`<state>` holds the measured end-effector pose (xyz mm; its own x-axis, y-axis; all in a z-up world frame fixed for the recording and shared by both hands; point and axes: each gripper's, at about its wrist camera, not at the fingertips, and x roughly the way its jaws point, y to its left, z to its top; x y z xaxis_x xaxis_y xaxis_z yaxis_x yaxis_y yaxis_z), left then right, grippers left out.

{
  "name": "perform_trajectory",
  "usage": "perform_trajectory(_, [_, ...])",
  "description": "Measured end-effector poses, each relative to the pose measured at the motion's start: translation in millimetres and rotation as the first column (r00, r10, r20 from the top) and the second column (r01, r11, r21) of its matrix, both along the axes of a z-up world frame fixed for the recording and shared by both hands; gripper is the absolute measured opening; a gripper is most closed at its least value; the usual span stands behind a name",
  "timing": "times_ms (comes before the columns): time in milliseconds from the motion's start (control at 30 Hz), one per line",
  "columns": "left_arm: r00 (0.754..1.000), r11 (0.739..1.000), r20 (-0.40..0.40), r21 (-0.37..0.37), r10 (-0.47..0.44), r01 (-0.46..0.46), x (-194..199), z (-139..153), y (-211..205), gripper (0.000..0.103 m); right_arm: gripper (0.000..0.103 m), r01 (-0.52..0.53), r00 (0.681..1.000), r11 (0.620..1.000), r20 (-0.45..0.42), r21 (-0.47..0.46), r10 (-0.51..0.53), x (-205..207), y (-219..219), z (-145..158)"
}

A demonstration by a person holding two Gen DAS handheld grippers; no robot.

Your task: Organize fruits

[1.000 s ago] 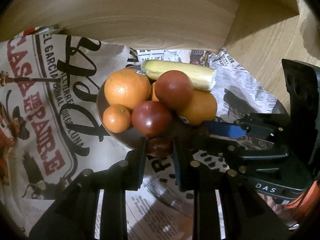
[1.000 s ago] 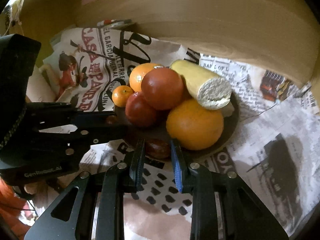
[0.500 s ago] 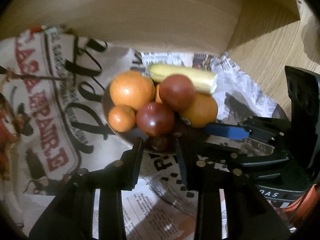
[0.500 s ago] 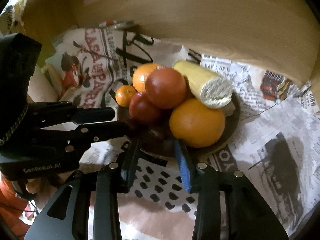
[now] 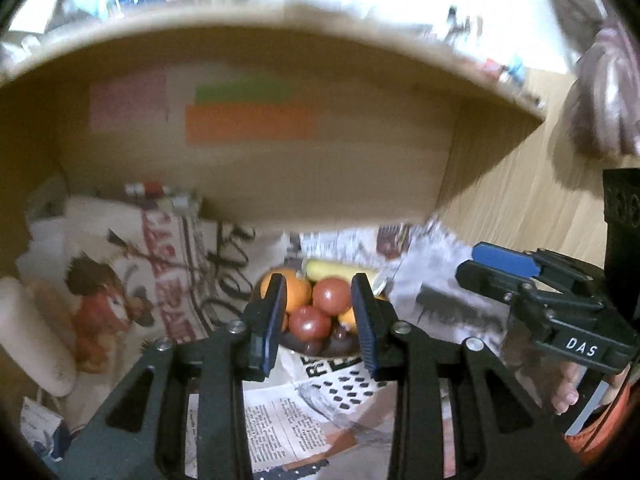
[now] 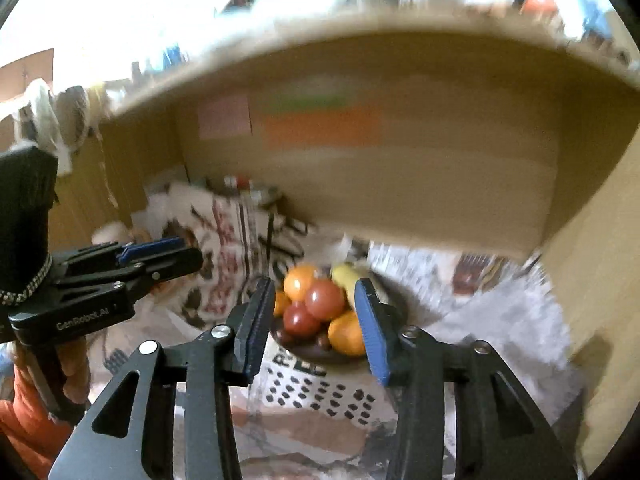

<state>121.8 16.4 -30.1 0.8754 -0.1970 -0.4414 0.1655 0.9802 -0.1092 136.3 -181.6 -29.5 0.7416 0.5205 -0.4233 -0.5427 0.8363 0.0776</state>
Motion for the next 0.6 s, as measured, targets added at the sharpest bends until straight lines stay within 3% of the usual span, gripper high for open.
perform_trajectory(100, [0.997,1.0,0.07,-0.003,0.018,-0.017,-26.5,19.1,-1.7,0.034,0.04,0.013,0.998,0.999,0.06,0.032,-0.015,-19.4,-7.1,16.4])
perform_trajectory(200, [0.989,0.999,0.141,-0.01,0.036,-0.035,-52.8,35.7,-3.3,0.048,0.046,0.02,0.994,0.998,0.11,0.056,-0.026,-40.0,-11.6,28.0])
perform_trajectory(267, [0.982,0.999,0.18,-0.01,0.054,-0.053,-68.0,42.4,-4.9,0.063,0.05,0.025,0.99,0.998,0.138,0.066,-0.034,-51.1,-13.4,32.9])
perform_trajectory(300, [0.977,0.998,0.201,-0.008,0.063,-0.063,-76.4,45.9,-6.1,0.064,0.053,0.029,0.987,0.997,0.154,0.071,-0.04,-58.3,-15.1,35.0])
perform_trajectory(600, [0.961,0.996,0.265,0.002,0.084,-0.088,-117.3,57.7,-12.1,0.086,0.08,0.067,0.967,0.992,0.237,0.107,-0.091,-96.7,-24.4,44.6])
